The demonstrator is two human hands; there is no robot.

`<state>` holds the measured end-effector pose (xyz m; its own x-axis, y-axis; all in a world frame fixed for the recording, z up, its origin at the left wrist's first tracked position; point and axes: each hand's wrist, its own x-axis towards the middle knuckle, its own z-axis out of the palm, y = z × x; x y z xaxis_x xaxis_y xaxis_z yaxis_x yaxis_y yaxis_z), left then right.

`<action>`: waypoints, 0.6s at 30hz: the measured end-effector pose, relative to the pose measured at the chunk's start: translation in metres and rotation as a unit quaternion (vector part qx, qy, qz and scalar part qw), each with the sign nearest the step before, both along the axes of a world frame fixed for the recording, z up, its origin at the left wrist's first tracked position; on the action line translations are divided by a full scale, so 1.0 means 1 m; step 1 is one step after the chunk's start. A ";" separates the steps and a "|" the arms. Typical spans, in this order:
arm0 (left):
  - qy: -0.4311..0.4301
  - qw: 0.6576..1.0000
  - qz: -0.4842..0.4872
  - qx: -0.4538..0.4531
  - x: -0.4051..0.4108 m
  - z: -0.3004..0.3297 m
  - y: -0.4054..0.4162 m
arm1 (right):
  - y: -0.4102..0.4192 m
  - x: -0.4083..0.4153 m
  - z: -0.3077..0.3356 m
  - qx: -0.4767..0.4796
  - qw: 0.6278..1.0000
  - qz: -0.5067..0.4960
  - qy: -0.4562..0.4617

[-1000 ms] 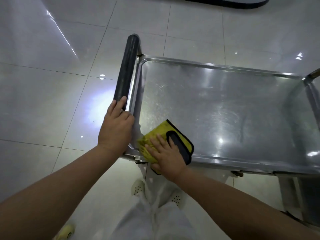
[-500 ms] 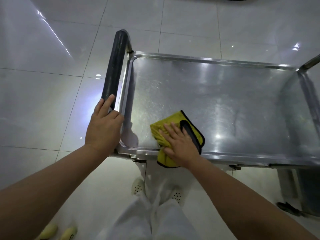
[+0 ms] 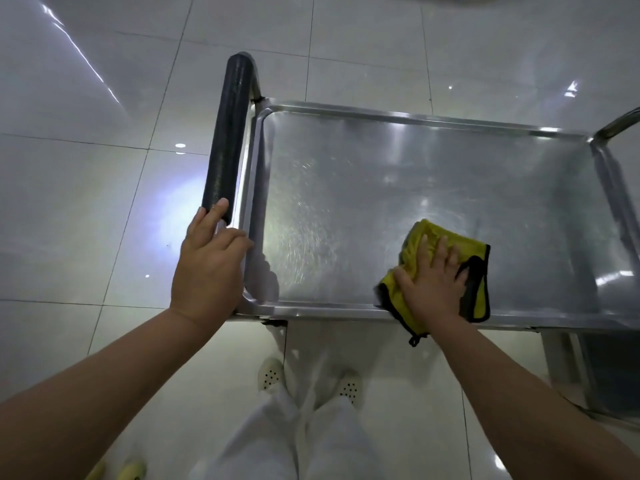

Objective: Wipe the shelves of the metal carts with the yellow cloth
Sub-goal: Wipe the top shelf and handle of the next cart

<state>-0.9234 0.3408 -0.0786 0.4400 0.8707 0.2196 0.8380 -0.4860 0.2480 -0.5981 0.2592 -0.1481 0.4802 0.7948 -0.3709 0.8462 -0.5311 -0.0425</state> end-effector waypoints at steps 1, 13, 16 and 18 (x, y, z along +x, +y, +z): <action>-0.001 1.000 -0.003 -0.005 -0.002 0.001 0.001 | 0.006 -0.015 0.000 0.004 1.000 0.017 -0.001; -0.034 0.999 -0.032 -0.005 -0.011 0.000 0.010 | 0.089 -0.179 -0.010 0.052 0.960 0.274 0.013; -0.059 0.998 -0.022 0.023 -0.014 -0.008 0.012 | 0.108 -0.195 -0.011 0.045 0.944 0.327 0.008; -0.052 0.998 -0.027 0.022 -0.014 -0.008 0.013 | 0.114 -0.191 -0.013 0.048 0.939 0.339 0.007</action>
